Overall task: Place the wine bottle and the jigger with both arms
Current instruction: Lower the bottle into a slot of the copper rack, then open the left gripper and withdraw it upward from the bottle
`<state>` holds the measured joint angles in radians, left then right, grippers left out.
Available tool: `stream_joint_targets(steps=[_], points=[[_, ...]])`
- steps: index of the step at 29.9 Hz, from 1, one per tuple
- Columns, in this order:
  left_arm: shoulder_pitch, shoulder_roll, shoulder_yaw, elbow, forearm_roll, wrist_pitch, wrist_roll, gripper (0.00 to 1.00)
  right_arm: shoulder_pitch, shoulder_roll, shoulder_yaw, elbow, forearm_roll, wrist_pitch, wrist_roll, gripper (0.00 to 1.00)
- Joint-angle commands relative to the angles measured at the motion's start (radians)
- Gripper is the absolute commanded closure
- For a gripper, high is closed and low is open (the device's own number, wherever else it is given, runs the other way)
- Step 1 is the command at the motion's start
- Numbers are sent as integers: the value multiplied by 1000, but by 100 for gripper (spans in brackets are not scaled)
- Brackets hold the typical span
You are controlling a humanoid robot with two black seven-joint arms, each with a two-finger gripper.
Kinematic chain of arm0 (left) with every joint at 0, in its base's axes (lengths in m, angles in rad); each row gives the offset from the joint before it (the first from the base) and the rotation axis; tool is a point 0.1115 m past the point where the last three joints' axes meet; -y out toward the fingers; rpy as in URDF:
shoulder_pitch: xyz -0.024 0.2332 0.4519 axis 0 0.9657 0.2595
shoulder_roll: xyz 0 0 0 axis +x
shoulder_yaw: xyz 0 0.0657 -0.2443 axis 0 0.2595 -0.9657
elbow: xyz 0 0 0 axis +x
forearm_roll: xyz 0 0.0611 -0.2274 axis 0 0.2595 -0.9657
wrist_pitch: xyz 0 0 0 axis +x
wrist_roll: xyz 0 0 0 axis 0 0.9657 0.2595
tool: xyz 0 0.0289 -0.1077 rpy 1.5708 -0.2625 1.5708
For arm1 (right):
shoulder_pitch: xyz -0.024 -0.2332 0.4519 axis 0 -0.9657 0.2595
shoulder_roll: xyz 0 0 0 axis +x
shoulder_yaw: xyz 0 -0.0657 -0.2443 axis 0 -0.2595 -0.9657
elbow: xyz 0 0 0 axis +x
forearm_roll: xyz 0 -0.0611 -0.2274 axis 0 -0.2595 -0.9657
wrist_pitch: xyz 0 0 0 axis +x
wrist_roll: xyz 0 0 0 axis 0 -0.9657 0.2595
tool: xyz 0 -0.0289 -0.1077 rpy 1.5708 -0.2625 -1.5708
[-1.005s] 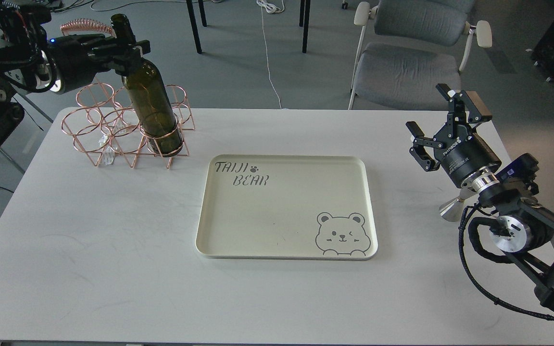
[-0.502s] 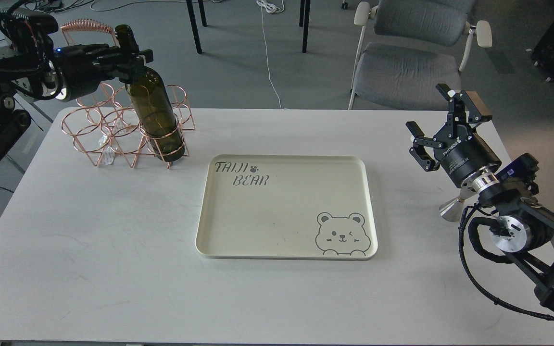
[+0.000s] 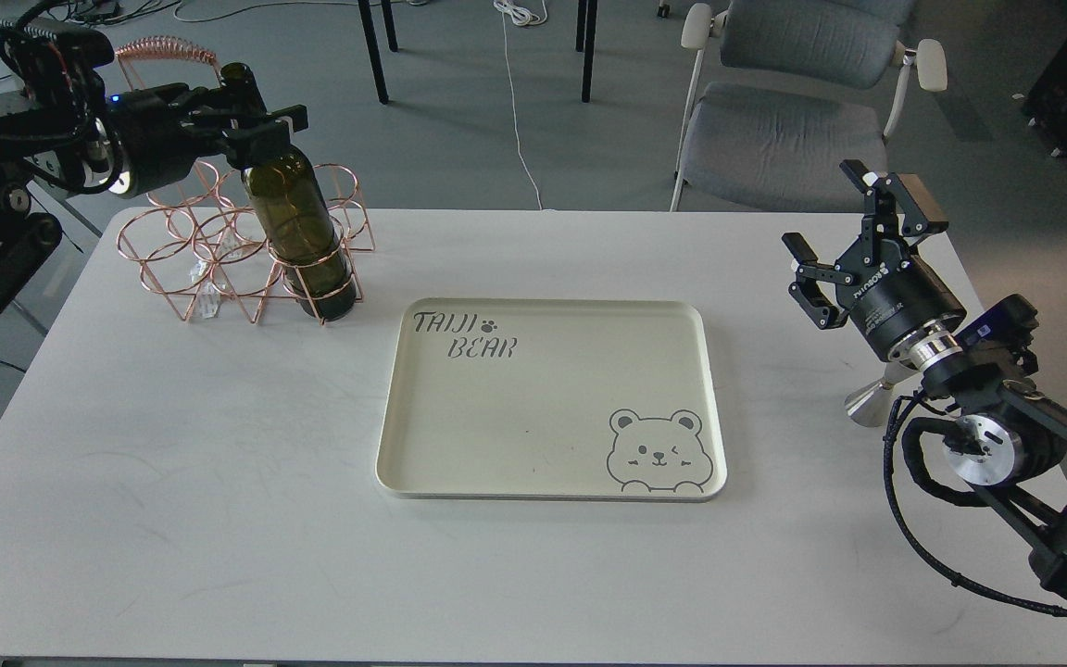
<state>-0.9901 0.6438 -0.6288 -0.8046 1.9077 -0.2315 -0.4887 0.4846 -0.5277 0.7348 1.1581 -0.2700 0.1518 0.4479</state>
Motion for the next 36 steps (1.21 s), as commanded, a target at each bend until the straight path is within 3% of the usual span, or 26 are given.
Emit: stream_joint_targets(steps=[1,5,13,17,21,25,29,35,36], points=[[-7,10,0,-14,-12,-2,0,2,0,2,0,0,0,0,0,2],[-10,39,-5,-42,-13,-2,0,2,0,0,1,0,0,0,0,2],[-2,209,-77,-189,-33,-14,0,2,0,2,3,2,0,0,9,2],[-1,286,-121,-257,-234,-22,0,2,0,21,5,0,0,-1,12,2],[-1,307,-137,-372,-606,-6,0,2,0,54,24,-3,0,-8,14,2],[25,263,-132,-520,-987,27,0,2,-1,92,49,-8,0,-15,12,2],[148,160,-150,-636,-1121,35,0,2,-20,104,86,-8,0,-20,12,2],[381,-53,-250,-645,-1133,35,0,2,-72,110,149,-8,0,-18,12,2],[430,-97,-273,-645,-1133,34,36,2,-80,110,153,-8,0,-18,12,2]])
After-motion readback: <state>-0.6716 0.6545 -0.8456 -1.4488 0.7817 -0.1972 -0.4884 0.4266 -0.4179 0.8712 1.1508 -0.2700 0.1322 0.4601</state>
